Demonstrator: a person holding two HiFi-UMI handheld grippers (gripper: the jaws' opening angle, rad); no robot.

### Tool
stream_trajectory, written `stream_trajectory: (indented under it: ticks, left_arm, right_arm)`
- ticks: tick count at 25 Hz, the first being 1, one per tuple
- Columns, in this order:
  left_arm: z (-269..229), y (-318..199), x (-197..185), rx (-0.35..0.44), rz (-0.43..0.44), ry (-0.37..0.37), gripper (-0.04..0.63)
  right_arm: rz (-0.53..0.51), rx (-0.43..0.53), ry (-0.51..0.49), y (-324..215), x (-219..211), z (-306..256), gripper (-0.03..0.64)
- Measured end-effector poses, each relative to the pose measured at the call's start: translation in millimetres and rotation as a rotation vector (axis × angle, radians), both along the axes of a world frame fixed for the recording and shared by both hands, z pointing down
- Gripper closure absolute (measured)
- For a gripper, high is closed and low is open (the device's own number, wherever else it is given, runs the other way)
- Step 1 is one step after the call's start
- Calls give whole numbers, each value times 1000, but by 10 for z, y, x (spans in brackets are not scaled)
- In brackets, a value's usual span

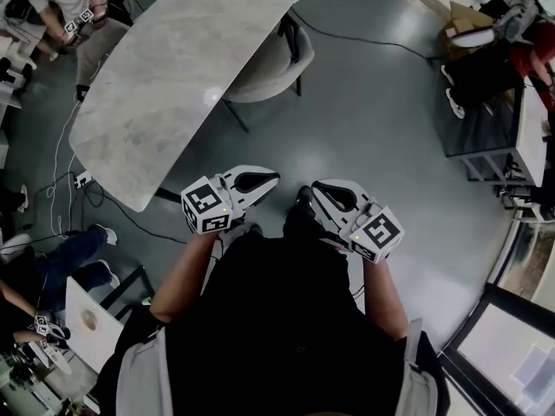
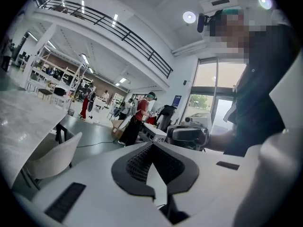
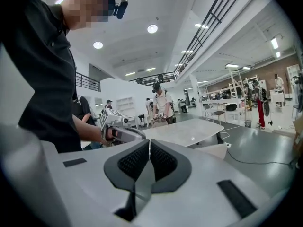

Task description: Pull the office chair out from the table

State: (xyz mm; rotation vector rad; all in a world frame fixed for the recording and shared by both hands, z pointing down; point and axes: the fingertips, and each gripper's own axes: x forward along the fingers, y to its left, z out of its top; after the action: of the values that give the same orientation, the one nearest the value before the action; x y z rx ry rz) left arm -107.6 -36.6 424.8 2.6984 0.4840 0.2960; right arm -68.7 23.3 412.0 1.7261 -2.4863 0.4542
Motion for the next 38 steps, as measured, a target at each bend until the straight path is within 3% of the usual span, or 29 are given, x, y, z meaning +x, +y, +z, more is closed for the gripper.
stream_trajectory:
  ticks: [6,14,25,31,38]
  left_arm:
    - [-77,-235,674,9,-93,-14,583]
    - [-20,-218,1352,42,-127,-57,583]
    - [207,-507,1587,92,-140,-147,584]
    - [322,-791,1733,60,-138,-129,583]
    - [336,-1458,1877,25,-132,-105,583]
  right_arm:
    - [-112,18,3,-200,642,-50,595]
    - [-206,21,-48,-275,1207,94,595]
    - [-251,0,-100,-522,1410,429,595]
    - [-257,-29,-63,-849,1563,501,595]
    - [-248,-59,-42,-1637,1769,456,595]
